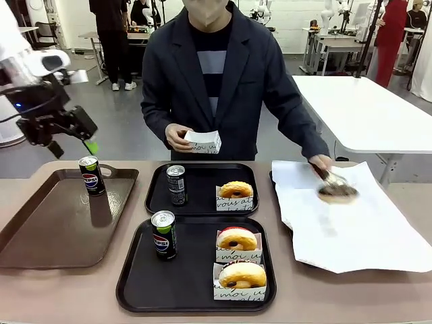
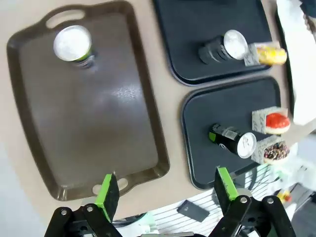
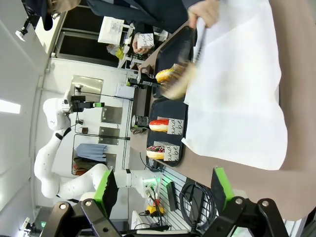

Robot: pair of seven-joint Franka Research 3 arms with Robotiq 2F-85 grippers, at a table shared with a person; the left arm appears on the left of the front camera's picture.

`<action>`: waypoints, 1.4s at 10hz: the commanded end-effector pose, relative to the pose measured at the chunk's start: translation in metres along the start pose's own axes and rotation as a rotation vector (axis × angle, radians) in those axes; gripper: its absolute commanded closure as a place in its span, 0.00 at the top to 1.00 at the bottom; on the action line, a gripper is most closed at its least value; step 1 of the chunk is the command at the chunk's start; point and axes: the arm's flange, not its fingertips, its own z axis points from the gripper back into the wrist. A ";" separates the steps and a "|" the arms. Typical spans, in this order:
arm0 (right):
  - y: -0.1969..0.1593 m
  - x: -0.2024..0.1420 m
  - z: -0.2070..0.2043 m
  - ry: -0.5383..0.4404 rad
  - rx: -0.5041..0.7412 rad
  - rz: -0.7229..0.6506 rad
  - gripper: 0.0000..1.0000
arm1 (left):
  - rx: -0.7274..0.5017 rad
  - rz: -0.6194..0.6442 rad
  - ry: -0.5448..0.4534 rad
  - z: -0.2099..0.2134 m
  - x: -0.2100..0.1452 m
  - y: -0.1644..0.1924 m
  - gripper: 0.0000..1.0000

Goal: Set up donuts and drinks on trays.
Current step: Pick up one Pepsi coke from the Handle tray and place it on the Flat Tray without a Pepsi coke.

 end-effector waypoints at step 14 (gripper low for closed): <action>-0.001 0.001 0.000 -0.011 0.021 0.020 1.00 | -0.500 0.161 0.092 -0.014 0.014 0.156 1.00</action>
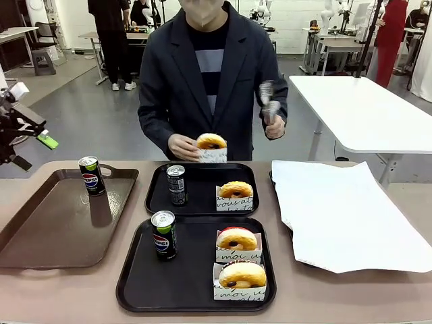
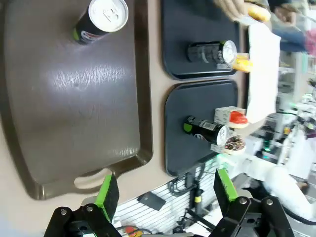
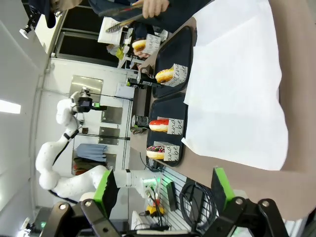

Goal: Set up donuts and drinks on trays.
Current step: Pick up one Pepsi coke from the Handle tray and place it on the Flat Tray without a Pepsi coke.

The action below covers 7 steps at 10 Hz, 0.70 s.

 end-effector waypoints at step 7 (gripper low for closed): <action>-0.001 0.001 0.000 -0.011 0.021 0.021 1.00 | -0.550 0.013 0.023 0.003 0.053 0.135 1.00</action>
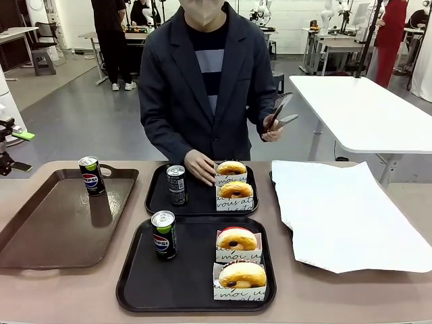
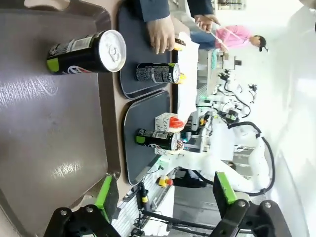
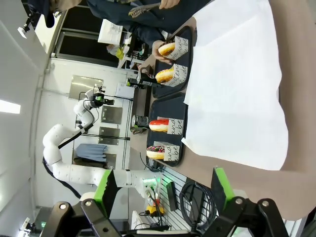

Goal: Set up donuts and drinks on trays.
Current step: Pick up one Pepsi coke from the Handle tray and place it on the Flat Tray without a Pepsi coke.

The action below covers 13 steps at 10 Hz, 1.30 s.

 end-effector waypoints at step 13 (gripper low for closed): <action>-0.001 0.001 0.000 -0.011 0.021 0.021 1.00 | -0.053 -0.020 -0.063 0.026 -0.027 0.040 1.00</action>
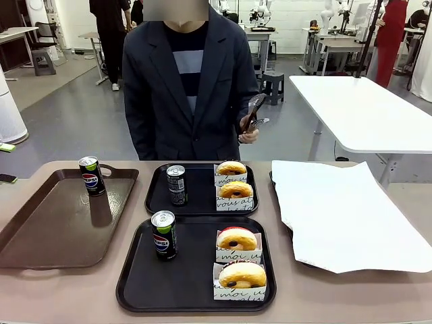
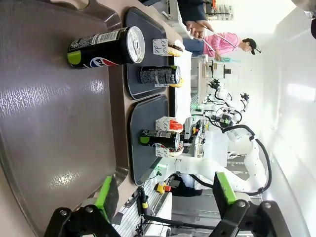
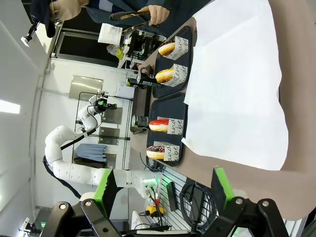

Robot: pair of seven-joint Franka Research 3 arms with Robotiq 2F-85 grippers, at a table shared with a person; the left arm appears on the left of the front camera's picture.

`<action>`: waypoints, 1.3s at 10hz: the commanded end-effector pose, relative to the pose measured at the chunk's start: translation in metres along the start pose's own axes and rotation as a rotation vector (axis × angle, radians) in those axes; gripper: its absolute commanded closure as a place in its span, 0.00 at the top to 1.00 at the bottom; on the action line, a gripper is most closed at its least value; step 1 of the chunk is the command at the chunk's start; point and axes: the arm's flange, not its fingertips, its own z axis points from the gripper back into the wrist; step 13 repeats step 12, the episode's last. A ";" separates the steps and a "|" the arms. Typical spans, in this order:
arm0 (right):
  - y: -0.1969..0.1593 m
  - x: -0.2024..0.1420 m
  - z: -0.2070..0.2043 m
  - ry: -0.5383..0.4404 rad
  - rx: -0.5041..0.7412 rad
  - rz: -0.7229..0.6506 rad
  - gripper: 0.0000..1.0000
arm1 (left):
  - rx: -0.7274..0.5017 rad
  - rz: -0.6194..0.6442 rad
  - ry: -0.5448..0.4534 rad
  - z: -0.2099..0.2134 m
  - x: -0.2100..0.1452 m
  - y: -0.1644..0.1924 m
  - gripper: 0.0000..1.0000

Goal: Set up donuts and drinks on trays.
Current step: Pick up one Pepsi coke from the Handle tray and place it on the Flat Tray without a Pepsi coke.

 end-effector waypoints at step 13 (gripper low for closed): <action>-0.001 0.001 0.000 -0.011 0.021 0.021 1.00 | 0.004 -0.002 0.002 0.001 0.000 -0.001 1.00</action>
